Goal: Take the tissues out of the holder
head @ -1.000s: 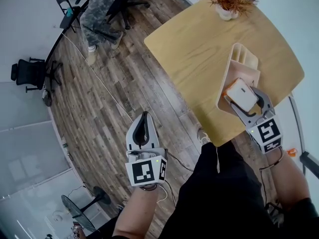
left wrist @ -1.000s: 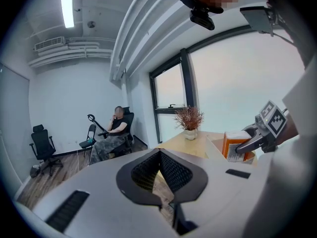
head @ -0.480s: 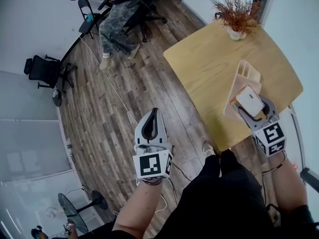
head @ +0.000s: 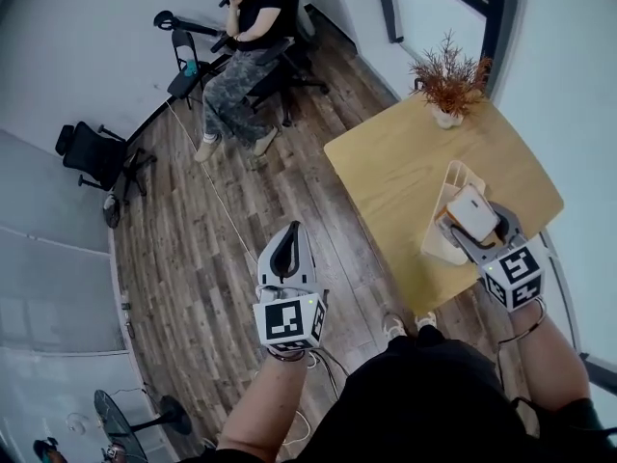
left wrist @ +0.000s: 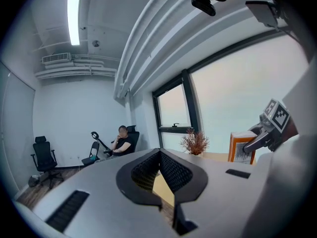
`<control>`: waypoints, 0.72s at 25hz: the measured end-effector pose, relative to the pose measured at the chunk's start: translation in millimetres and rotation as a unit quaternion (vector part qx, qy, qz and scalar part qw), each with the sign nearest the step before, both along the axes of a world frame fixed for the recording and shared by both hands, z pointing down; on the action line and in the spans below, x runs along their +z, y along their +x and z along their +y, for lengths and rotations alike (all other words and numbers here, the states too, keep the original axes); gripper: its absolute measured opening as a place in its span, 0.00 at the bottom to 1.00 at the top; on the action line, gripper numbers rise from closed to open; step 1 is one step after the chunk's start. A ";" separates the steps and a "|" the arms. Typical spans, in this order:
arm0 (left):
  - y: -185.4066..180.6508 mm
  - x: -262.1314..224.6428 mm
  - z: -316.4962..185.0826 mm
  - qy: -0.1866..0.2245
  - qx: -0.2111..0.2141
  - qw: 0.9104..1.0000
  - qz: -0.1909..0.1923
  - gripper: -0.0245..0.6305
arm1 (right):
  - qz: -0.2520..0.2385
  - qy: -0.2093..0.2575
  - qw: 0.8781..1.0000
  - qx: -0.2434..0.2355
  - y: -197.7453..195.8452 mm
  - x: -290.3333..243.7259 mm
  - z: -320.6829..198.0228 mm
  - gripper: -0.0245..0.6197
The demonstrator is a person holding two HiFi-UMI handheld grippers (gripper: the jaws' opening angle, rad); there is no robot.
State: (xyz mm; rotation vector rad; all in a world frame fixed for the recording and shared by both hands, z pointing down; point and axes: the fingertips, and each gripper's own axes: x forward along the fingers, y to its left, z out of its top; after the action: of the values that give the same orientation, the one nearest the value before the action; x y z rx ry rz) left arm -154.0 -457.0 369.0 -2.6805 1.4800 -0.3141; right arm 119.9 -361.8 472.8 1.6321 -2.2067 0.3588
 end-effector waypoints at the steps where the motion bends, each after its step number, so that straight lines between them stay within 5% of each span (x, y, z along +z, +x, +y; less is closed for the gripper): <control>1: -0.2 -5.6 -1.0 0.005 -0.001 1.000 0.002 0.04 | -0.001 0.002 1.000 -0.001 0.6 -5.9 -0.6 0.47; 18: -4.4 -79.5 -6.6 0.054 0.006 0.998 0.022 0.04 | 0.019 0.076 0.997 0.010 6.4 -111.7 -4.9 0.47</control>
State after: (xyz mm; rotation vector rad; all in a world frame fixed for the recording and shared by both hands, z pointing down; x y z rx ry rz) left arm -158.5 -463.5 289.4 -2.6269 1.4479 -0.1711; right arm 126.3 -366.7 361.1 1.7251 -2.2384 0.1671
